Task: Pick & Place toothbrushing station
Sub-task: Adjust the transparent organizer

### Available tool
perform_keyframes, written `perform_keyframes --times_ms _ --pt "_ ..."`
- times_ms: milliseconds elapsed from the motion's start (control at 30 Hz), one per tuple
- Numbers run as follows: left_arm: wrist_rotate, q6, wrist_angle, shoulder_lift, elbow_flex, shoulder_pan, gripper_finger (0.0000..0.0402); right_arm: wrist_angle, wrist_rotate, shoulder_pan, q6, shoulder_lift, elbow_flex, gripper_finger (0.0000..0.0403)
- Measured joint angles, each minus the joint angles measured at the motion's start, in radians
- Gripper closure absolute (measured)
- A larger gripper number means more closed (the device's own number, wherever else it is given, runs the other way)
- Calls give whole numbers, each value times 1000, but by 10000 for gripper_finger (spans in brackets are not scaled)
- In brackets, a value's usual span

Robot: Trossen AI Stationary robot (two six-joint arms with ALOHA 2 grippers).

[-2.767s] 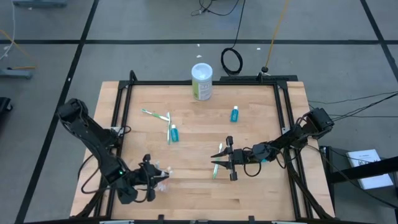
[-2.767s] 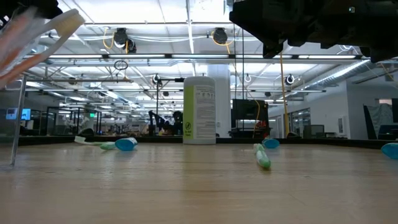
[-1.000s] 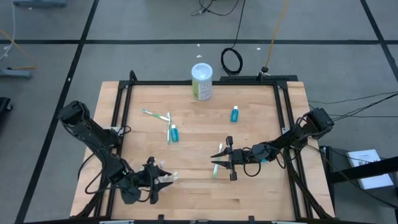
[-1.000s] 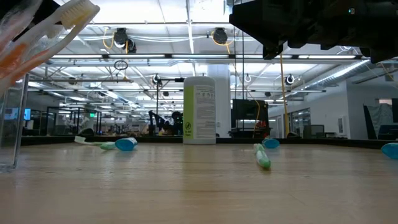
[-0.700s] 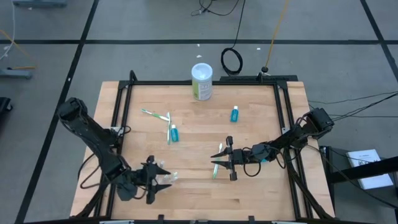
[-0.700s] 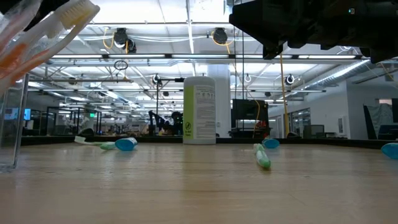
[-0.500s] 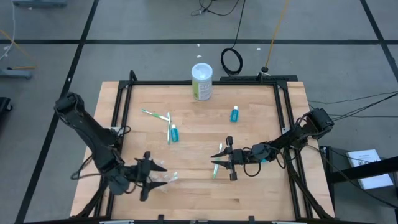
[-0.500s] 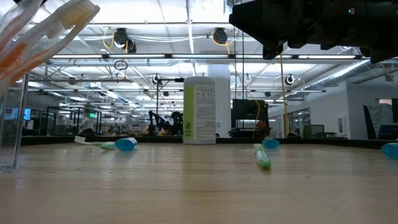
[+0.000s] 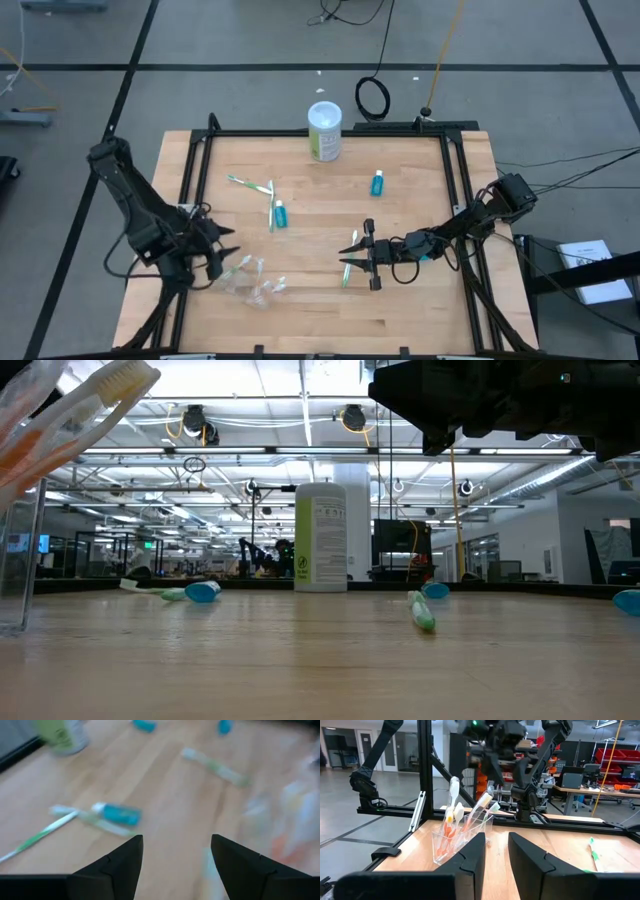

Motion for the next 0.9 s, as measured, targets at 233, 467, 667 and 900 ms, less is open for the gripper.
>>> perform_keyframes --times_ms 233,467,667,900 --pt "139 -47 -120 22 0 34 160 0 0 0 0 0 0 328" --pt "244 17 -136 117 0 81 160 0 0 0 0 0 0 328" --pt "357 29 -136 221 0 123 160 0 0 0 0 0 0 328" --pt "474 23 -126 310 0 150 160 0 0 0 0 0 0 328"
